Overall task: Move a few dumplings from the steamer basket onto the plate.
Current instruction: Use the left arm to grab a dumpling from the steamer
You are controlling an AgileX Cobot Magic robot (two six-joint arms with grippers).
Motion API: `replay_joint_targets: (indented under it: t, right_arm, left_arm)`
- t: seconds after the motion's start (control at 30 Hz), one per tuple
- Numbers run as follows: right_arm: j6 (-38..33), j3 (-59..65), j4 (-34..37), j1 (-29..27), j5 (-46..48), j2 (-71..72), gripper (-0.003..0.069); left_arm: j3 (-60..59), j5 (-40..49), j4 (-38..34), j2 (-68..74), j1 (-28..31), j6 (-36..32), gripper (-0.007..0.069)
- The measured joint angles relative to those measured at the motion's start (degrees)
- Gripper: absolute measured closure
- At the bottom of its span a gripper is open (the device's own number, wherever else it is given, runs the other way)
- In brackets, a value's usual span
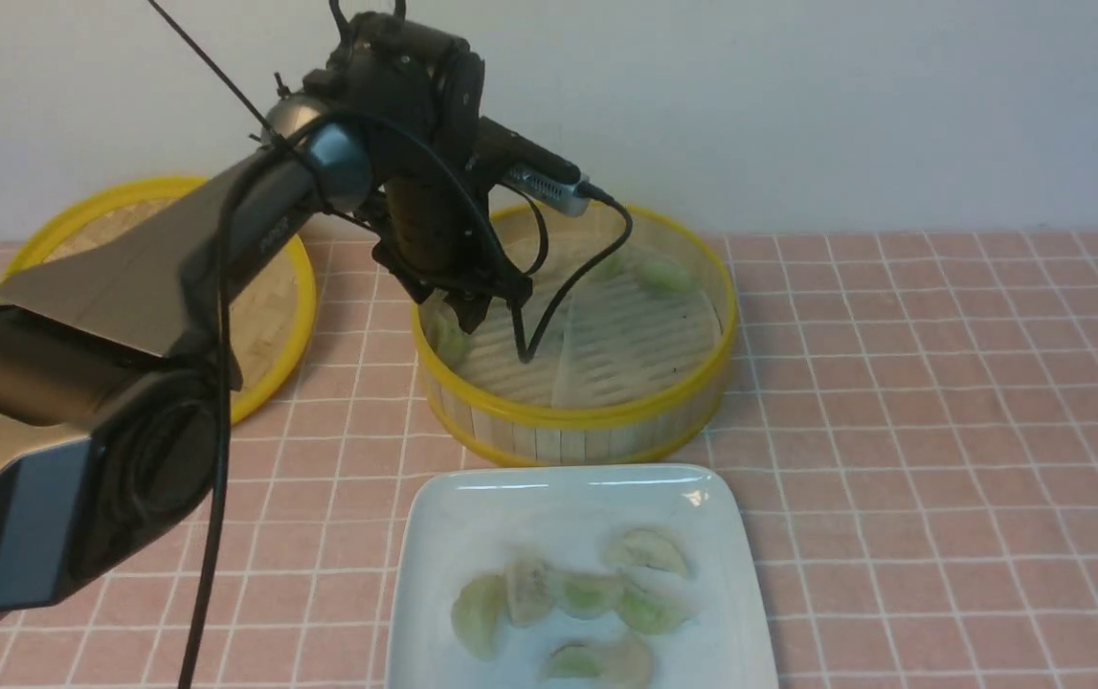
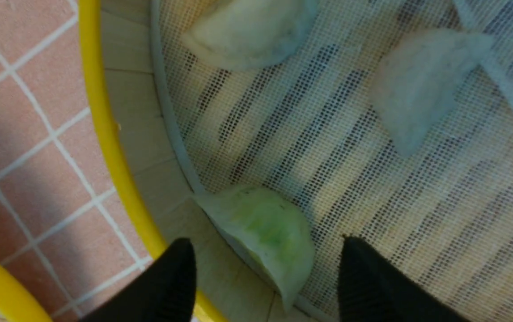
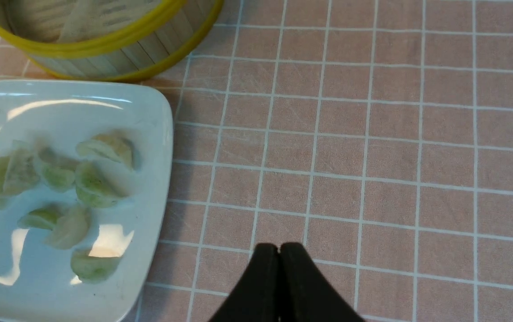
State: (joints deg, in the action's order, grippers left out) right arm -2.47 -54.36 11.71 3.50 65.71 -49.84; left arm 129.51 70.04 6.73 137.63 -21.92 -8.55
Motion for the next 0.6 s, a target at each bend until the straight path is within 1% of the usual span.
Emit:
replay_joint_targets:
  t: [0.07, 0.17, 0.3, 0.43, 0.57, 0.6]
  right_arm:
    - [0.0, 0.0, 0.6, 0.0, 0.0, 0.0, 0.0673]
    - [0.0, 0.0, 0.8, 0.0, 0.0, 0.0, 0.0673]
    - [0.0, 0.0, 0.9, 0.0, 0.0, 0.0, 0.0673]
    - [0.0, 0.0, 1.0, 0.0, 0.0, 0.0, 0.0673]
    - [0.0, 0.0, 1.0, 0.0, -0.1, 0.0, 0.0673]
    - [0.0, 0.0, 1.0, 0.0, -0.1, 0.0, 0.0673]
  left_arm:
    - [0.5, -0.5, 0.7, 0.7, 0.0, 0.1, 0.0175]
    - [0.9, -0.5, 1.2, 1.3, 0.0, 0.8, 0.0169]
    - [1.3, -0.4, 2.4, 1.7, -0.2, 2.8, 0.0207]
    - [1.4, -0.3, 5.1, 1.7, -1.2, 3.0, 0.0267]
    - [0.9, 0.1, 10.5, 1.7, -3.6, 3.6, 0.0274]
    - [0.8, 0.2, 10.9, 1.7, -3.7, 3.7, 0.0274]
